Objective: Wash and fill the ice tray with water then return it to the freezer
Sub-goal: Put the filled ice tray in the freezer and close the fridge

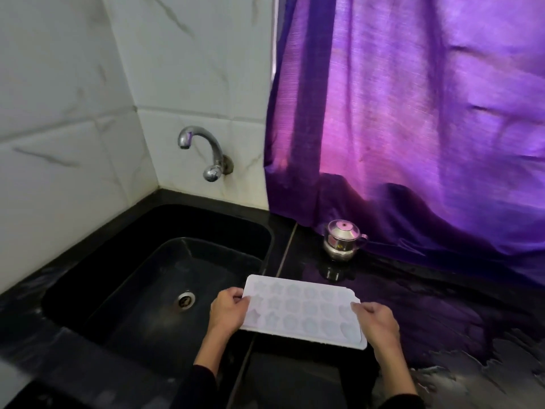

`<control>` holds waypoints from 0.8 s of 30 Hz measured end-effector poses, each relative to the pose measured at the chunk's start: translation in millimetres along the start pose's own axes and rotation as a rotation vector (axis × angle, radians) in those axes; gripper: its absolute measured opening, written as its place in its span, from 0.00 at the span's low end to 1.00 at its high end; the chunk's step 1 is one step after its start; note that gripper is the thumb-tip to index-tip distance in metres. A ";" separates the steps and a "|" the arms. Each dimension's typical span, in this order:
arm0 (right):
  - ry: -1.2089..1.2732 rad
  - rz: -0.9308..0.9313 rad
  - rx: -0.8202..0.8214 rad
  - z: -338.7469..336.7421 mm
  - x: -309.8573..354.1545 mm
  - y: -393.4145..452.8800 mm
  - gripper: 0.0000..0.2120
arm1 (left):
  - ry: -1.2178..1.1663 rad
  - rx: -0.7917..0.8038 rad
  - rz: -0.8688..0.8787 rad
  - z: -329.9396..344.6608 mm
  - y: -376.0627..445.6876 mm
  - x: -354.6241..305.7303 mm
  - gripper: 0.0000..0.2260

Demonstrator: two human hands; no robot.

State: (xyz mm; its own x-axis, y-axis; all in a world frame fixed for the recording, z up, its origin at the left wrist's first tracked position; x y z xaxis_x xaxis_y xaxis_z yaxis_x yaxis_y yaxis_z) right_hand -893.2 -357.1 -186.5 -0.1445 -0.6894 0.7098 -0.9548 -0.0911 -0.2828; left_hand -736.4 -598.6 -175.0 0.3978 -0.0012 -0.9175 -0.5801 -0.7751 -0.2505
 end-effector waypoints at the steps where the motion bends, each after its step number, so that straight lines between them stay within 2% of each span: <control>1: 0.006 -0.025 0.013 4.6 8.4 -3.5 0.07 | -0.032 -0.019 -0.001 -11.2 -2.5 2.6 0.05; 11: 0.048 -0.261 0.184 70.3 84.7 -77.6 0.05 | -0.261 -0.290 0.027 -148.1 -56.2 42.3 0.06; 16: 0.042 -0.359 0.281 106.7 101.7 -134.0 0.03 | -0.325 -0.417 0.030 -211.5 -107.1 64.6 0.06; 24: -0.011 -0.472 0.477 172.8 118.2 -224.2 0.05 | -0.374 -0.638 -0.040 -293.0 -199.4 124.3 0.07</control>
State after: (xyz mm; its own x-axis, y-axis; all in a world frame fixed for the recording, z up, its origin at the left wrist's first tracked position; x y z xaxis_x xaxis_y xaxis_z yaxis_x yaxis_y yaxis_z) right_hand -651.3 -542.3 -150.7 0.2654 -0.5054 0.8211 -0.6956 -0.6901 -0.1999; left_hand -363.0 -629.3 -148.6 0.0752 0.1620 -0.9839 0.0010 -0.9867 -0.1623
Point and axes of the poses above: each hand's wrist, its own y-axis towards the middle knuckle, its own z-axis out of the palm, x = y × z, the point moved 3 cm from there along y, towards the middle knuckle, and after that the axes turned 12 degrees about -y, right-handed, at the moved point
